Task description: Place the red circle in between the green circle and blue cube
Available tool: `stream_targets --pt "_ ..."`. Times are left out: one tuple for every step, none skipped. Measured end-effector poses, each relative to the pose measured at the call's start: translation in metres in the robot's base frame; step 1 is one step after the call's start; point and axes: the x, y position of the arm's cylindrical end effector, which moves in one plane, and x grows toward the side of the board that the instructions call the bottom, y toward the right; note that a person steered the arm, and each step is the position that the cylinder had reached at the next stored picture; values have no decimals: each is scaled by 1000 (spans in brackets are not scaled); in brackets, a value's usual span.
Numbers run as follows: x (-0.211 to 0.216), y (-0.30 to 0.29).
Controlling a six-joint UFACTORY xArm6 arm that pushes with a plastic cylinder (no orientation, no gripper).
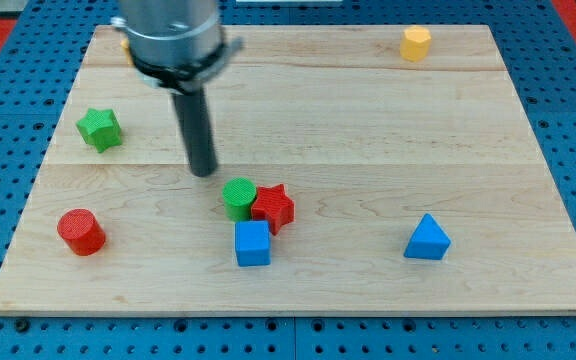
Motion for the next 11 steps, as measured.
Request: stream_targets --pt "-7 -73" --pt "48 -109" --pt "62 -146" --pt "94 -138" --pt "116 -49" --pt "116 55" --pt "116 7" --pt "115 -72" --pt "99 -109" --pt "63 -112" --pt "10 -112"
